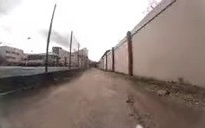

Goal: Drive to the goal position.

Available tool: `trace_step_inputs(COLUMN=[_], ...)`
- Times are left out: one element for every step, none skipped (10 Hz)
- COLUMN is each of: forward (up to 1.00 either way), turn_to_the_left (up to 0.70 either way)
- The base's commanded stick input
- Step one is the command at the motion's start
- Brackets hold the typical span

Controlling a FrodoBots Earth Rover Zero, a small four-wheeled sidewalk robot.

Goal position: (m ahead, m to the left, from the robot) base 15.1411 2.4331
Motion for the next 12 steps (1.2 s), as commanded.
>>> trace_step_inputs(forward=[0.3,0.3,0.3,0.3,0.3,0.3,0.3,0.3,0.3,0.3,0.3,0.3], turn_to_the_left=[0.0,0.0,0.0,0.0,0.0,0.0,0.0,0.0,0.0,0.0,0.0,0.0])
